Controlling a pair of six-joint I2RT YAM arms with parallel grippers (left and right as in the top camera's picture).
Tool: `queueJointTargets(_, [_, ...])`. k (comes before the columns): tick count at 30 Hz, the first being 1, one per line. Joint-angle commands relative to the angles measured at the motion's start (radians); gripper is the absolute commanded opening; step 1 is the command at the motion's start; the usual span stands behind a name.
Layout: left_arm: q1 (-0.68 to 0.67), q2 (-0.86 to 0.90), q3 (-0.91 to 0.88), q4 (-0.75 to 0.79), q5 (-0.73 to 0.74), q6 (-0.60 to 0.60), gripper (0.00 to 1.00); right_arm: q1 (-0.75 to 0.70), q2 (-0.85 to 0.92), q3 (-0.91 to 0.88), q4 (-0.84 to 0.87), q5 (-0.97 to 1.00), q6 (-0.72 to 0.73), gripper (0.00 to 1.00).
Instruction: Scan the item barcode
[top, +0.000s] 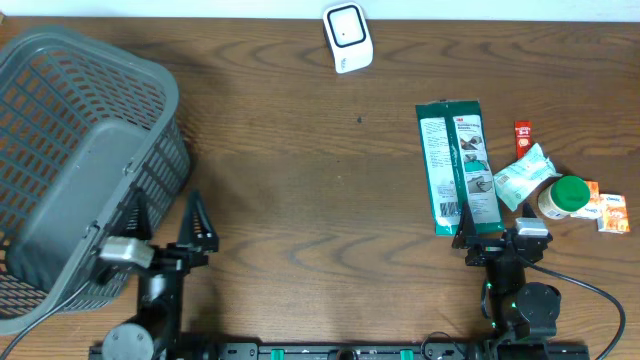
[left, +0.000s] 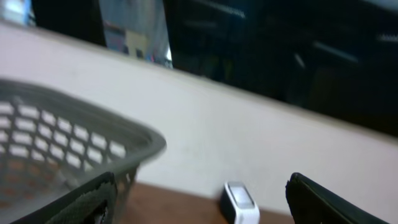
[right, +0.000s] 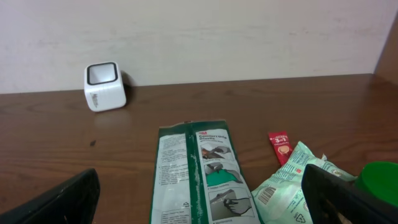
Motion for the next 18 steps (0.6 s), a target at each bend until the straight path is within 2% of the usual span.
queueJointTargets(1, [0.004, -0.01, -0.071, 0.005, 0.064, -0.002, 0.88, -0.006, -0.006, -0.001, -0.003, 0.009, 0.016, 0.99])
queueJointTargets(7, [0.004, -0.01, -0.217, 0.003, 0.055, -0.002, 0.88, -0.006, -0.006, -0.001, -0.003, 0.009, 0.016, 0.99])
queueJointTargets(12, [0.004, -0.01, -0.215, -0.161, -0.05, 0.016, 0.88, -0.006, -0.006, -0.001, -0.003, 0.01, 0.016, 0.99])
queueJointTargets(18, [0.004, -0.01, -0.215, -0.227, -0.057, 0.308, 0.88, -0.006, -0.006, -0.001, -0.003, 0.009, 0.016, 0.99])
